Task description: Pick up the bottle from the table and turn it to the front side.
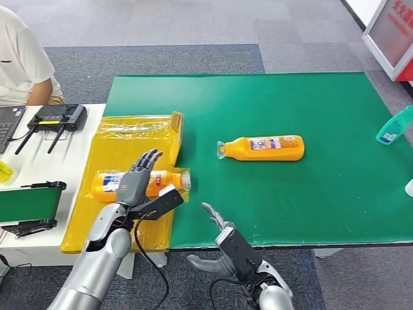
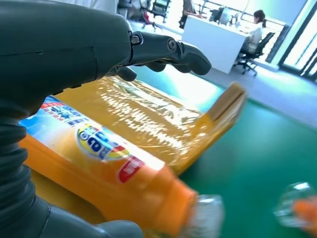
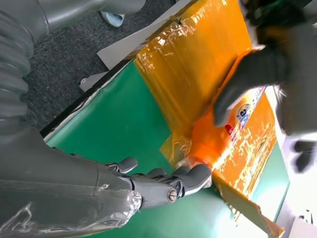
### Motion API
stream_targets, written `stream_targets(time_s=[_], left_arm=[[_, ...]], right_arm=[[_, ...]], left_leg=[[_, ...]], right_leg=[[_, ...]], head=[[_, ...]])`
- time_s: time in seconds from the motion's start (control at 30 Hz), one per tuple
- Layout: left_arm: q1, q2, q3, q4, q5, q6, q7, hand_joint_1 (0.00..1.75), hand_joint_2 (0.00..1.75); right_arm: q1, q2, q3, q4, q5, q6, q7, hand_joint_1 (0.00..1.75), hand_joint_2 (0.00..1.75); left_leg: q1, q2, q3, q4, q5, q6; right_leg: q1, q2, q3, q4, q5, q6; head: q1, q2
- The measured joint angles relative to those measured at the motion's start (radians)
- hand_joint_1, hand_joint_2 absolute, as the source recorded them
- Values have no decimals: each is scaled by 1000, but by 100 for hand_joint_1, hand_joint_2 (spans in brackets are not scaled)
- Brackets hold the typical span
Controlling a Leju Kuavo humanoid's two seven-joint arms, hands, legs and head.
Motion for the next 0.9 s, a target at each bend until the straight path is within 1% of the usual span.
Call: stream_targets(time_s=[0.13,0.37,0.47,0.6,0.7,0.8,0.9], left_arm=[[75,-21,0,-196,138,-40,-17,0,175],[189,-44,0,-446,260,-45,-60,0,175],[217,-47,0,-505,265,-48,-62,0,175],[236,-50,0,-550,293,-49,-74,0,175],[273,-60,-1,-586,418,-47,-120,0,175],[344,-68,-8,-634,545,-48,-162,0,175],[393,-70,-11,-656,636,-86,-175,0,175]], right_arm=[[29,0,-12,-29,8,-12,11,0,175],[72,0,-34,-73,16,-28,28,0,175],[81,0,-39,-85,16,-28,29,0,175],[89,0,-46,-94,17,-29,30,0,175],[106,0,-56,-106,18,-32,29,0,175],[141,6,-85,-131,19,-28,18,0,175],[154,25,-114,-157,18,-15,12,0,175]], left_leg=[[0,0,0,0,-1,0],[0,0,-1,0,-1,0],[0,0,-1,0,-1,0],[0,0,0,0,-1,-1],[0,0,0,0,-1,0],[0,0,-1,0,-2,0],[0,0,-1,0,-3,0]], right_leg=[[0,0,-1,0,0,0],[0,0,-1,0,-1,-1],[0,0,-1,0,-1,-1],[0,0,-1,0,-1,-1],[0,0,-1,0,-1,0],[0,0,-1,0,-1,0],[0,0,-1,0,-2,-1]], head=[[0,0],[0,0],[0,0],[0,0],[0,0],[0,0],[0,0]])
